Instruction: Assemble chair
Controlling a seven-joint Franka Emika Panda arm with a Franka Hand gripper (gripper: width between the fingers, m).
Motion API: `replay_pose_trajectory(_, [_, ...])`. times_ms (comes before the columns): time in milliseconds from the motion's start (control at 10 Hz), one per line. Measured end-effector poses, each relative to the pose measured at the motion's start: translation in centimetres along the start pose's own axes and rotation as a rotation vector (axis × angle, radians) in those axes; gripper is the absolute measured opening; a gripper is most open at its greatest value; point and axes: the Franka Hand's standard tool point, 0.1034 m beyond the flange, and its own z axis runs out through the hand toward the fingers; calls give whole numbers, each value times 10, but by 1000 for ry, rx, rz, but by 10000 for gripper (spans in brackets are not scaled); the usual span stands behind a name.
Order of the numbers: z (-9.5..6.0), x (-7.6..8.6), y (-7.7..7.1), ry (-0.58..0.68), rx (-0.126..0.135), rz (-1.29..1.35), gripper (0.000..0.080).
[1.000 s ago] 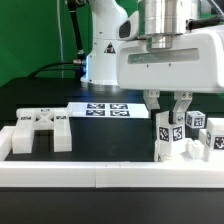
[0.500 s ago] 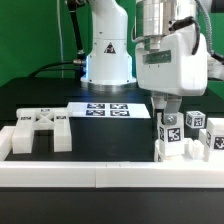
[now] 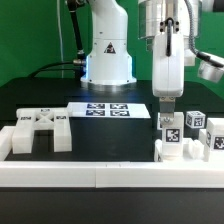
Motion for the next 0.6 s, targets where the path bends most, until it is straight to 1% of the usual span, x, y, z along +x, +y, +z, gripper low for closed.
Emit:
replay_pose_trajectory(100, [1, 0, 0, 0, -1, -27, 366])
replay_pose_trajectory(200, [1, 0, 1, 1, -5, -51, 502])
replay_pose_trajectory(300, [1, -2, 2, -2, -18, -164, 502])
replay_pose_trajectory(400, [1, -3, 2, -5, -21, -271, 622])
replay_pose_trajectory(500, [2, -4, 4, -7, -26, -358, 642])
replay_pose_trajectory(600, [3, -4, 4, -8, -28, -475, 642])
